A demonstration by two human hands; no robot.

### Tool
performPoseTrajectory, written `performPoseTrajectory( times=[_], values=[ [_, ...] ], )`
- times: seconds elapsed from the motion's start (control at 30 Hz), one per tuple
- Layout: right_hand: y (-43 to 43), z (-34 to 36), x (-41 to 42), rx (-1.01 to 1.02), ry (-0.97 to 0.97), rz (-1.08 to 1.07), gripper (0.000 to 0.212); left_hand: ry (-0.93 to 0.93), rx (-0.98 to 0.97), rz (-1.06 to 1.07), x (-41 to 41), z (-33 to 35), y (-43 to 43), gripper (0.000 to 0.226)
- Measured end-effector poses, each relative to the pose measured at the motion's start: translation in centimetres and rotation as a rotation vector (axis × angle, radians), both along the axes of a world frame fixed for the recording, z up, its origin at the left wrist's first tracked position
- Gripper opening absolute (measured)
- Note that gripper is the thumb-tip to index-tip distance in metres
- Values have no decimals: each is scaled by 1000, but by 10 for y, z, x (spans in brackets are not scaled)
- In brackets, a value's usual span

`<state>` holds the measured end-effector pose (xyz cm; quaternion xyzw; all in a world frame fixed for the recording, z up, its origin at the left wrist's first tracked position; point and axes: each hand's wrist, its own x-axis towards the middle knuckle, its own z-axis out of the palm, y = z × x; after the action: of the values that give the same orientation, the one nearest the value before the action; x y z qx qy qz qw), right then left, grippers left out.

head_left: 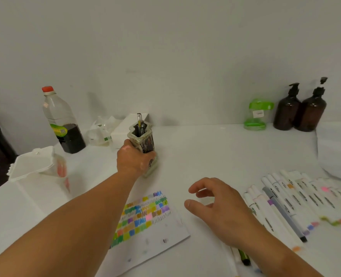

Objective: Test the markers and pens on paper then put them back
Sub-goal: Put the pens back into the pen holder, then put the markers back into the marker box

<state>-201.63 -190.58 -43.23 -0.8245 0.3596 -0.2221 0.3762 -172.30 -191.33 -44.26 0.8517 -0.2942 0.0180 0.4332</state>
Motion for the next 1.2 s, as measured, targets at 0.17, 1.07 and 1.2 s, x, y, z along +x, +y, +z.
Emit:
performPoseTrajectory(
  times=[0.17, 1.07, 1.2],
  values=[
    [1, -6, 1, 13, 9, 2, 21, -13, 43, 3, 5, -3, -9, 71],
    [68, -26, 45, -377, 273, 191, 20, 348, -92, -140, 112, 15, 263, 126],
    [67, -32, 44, -383, 260, 200, 20, 387, -173, -292, 121, 11, 238, 106]
  ],
)
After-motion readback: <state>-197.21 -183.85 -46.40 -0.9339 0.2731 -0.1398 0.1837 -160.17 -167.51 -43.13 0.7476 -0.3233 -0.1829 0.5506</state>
